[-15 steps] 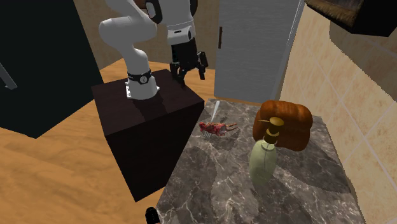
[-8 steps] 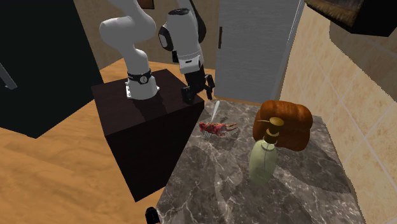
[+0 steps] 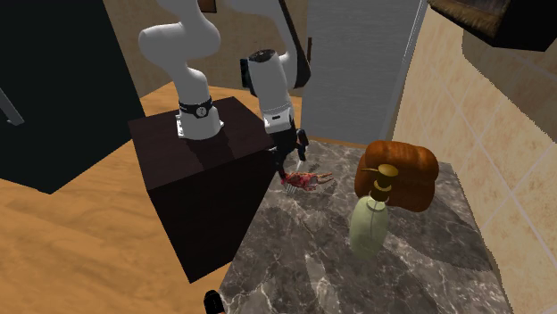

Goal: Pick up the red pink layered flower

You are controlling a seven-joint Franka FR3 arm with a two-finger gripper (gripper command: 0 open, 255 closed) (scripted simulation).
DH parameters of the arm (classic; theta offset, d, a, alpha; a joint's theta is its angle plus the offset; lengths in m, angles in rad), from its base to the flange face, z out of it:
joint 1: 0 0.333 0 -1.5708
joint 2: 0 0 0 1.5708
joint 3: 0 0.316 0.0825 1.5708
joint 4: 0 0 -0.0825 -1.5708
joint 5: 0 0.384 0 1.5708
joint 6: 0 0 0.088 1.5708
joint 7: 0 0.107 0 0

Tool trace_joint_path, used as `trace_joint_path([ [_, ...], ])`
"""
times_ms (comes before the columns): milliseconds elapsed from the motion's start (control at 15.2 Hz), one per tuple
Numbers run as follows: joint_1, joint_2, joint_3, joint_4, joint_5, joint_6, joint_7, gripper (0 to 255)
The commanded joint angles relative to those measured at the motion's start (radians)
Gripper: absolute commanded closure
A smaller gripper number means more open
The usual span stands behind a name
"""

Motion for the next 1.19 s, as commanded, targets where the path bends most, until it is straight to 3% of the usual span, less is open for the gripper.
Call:
trace_joint_path([
  [0,-0.079,0.059,0.083,0.016,0.032,0.051,-0.046,0],
  [264,-0.179,0.177,0.171,0.039,0.003,0.149,-0.064,0],
  [396,-0.179,0.176,0.170,0.039,0.000,0.149,-0.061,0],
  [462,-0.177,0.174,0.169,0.038,0.001,0.148,-0.060,255],
  [1122,-0.163,0.151,0.158,0.034,0.010,0.128,-0.060,255],
])
